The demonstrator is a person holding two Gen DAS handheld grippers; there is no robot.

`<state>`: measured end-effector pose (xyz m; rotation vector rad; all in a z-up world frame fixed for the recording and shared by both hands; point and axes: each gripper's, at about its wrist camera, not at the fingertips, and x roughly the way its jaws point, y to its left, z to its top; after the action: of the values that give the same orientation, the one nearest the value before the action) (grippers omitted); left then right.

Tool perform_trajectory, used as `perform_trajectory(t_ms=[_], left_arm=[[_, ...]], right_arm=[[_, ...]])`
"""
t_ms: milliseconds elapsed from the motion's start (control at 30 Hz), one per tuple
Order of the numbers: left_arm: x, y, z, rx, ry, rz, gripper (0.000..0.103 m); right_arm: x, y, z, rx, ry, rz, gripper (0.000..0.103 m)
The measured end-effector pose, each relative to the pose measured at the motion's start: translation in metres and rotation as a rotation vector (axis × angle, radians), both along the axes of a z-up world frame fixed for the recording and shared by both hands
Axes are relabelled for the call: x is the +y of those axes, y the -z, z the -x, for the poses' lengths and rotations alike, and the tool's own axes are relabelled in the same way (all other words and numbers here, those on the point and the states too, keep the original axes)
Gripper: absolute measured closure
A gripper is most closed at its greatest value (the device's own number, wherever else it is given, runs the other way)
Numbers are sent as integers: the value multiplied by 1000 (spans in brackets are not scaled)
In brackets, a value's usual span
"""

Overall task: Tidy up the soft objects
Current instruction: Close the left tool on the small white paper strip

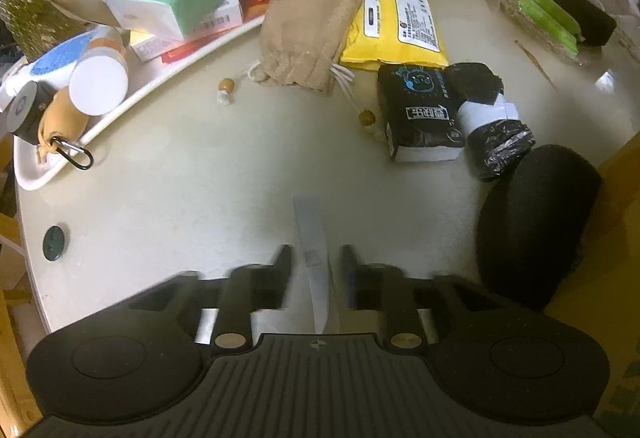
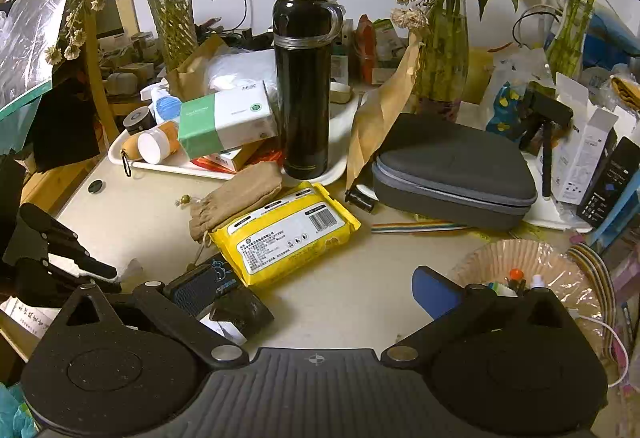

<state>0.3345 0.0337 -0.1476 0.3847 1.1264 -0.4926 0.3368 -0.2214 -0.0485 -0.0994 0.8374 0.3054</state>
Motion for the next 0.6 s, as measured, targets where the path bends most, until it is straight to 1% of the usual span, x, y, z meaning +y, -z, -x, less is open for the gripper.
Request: perform_trajectory(t_ms=[33,67,133,233,267,300,333,367,400,433,500,533,600], left_arm=[[-1,1,1,0,4,-1,61],[-2,2,1,0,8,-10,59],[-4,4,1,-9,5,-30,58],[-4,4,3,-20,6,-37,58],[-4,4,3,-26,7,-41,60],[-4,4,5,-32,9,-47,62],[-4,3,5,-31,14,-47,73],[-5,3,6,-27,16,-51,88],[-5,3,6,-26,11,-64,91],[-5,2,6,-31,3,-77,92],[-2,1,5,-25,-3,-60,93],[0,-1,5,-26,-12,-47,99],[3,-7,5,-39,-33,-34,99]], right_arm=[[0,0,0,1,-2,1,0],[0,0,0,1,-4,3,0],[0,0,0,-1,-7,6,0],[0,0,-1,0,-5,11,0],[0,0,0,0,-5,10,0],[0,0,-1,1,-4,9,0],[0,0,-1,2,-3,10,0],[0,0,0,0,-3,12,0],[0,0,0,0,-3,12,0],[0,-1,1,0,-4,13,0],[0,-1,1,-1,-7,15,0],[0,-1,0,-2,-9,19,0],[1,0,0,-1,-9,23,0]])
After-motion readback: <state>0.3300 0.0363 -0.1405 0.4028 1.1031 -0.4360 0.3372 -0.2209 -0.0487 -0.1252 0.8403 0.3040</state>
